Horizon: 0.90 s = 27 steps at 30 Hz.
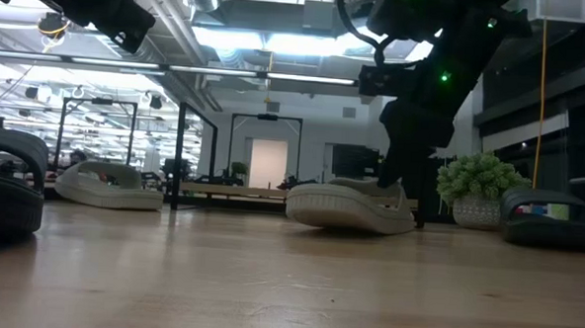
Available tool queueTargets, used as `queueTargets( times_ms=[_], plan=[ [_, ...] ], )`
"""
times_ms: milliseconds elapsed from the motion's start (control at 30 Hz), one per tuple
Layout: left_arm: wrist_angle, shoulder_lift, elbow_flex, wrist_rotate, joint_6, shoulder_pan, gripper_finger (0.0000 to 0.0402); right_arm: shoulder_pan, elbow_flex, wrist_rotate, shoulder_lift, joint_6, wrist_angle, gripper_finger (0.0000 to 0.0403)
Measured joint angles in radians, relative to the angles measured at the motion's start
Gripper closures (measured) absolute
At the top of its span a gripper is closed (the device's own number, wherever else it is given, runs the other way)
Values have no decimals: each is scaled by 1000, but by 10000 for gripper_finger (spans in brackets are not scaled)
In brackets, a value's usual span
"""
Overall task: Pick and place slides into the shelf
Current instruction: Put the right gray slide on the shelf
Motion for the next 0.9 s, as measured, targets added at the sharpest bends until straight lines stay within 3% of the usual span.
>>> queueTargets(
  times_ms=[67,433,733,900],
  plan=[
    [0,0,0,0,0,0,401,0,0,0,0,-1,1,392],
    [0,0,0,0,0,0,401,0,3,-2,-6,-3,15,399],
    [0,0,0,-1,4,0,401,0,145,-4,-10,-74,-105,401],
    [20,9,0,-2,88,0,401,0,239,4,-11,-113,-153,401]
  ],
)
